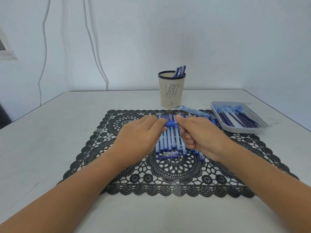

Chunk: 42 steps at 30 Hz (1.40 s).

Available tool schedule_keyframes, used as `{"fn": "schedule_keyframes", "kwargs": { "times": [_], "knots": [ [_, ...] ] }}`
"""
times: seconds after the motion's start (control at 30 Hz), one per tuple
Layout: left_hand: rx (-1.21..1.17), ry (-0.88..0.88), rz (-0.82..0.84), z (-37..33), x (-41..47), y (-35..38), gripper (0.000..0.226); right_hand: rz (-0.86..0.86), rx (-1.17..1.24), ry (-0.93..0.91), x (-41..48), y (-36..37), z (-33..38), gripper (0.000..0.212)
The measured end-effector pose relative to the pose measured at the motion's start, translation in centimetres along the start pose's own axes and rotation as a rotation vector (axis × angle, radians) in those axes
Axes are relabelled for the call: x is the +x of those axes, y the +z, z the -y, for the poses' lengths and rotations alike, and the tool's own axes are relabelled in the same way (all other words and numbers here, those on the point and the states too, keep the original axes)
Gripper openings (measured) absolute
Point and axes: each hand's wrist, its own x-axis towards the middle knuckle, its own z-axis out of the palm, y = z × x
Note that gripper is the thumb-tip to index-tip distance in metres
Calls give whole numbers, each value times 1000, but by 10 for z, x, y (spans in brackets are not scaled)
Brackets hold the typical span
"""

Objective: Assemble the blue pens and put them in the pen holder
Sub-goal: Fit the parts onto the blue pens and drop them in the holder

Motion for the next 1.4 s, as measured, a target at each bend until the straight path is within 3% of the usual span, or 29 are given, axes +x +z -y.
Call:
{"fn": "schedule_keyframes", "kwargs": {
  "times": [0.2,0.33,0.43,0.6,0.73,0.8,0.87,0.97,1.07,1.13,1.2,1.4],
  "knots": [
    [-183,-95,121,4,0,-3,34,29,-57,-112,3,-1,-6,40],
    [-477,-226,228,8,0,-4,41,6,-322,-234,1,-5,-3,38],
    [-681,-302,279,10,1,-5,32,24,-477,-301,-1,-10,1,33],
    [-615,-268,272,11,0,-3,19,71,-595,-311,0,-18,3,8],
    [-544,-259,284,13,-1,0,35,15,-581,-279,-2,-14,6,36],
    [-531,-237,290,13,-2,1,36,-2,-608,-279,-3,-14,7,27],
    [-524,-241,292,13,-2,1,37,29,-597,-289,-2,-17,4,4],
    [-520,-241,289,13,-3,1,39,33,-566,-278,0,-17,3,4],
    [-516,-213,278,12,-3,1,46,12,-602,-272,-1,-14,7,23],
    [-514,-214,273,12,-3,0,48,52,-588,-278,-2,-15,6,3],
    [-518,-225,265,12,-4,0,47,67,-537,-283,0,-16,3,18],
    [-511,-219,281,12,-3,2,41,-36,-525,-302,-1,-12,6,6]
  ]
}}
